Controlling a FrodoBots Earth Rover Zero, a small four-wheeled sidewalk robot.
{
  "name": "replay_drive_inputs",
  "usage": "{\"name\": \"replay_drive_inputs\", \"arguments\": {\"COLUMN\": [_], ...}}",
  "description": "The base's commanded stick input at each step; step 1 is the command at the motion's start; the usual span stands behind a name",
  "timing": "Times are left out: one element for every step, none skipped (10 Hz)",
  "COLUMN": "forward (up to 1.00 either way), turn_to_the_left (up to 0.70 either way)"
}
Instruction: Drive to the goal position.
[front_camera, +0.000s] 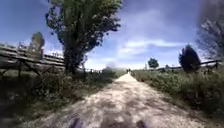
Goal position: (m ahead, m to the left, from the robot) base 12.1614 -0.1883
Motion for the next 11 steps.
{"name": "replay_drive_inputs", "arguments": {"forward": [1.00, 1.00, 1.00, 1.00, 1.00, 1.00, 1.00, 1.00, 1.00, 1.00, 1.00], "turn_to_the_left": [0.00, -0.38, -0.36, -0.11, 0.00, -0.08, -0.35, -0.09, -0.18, -0.40, -0.28]}}
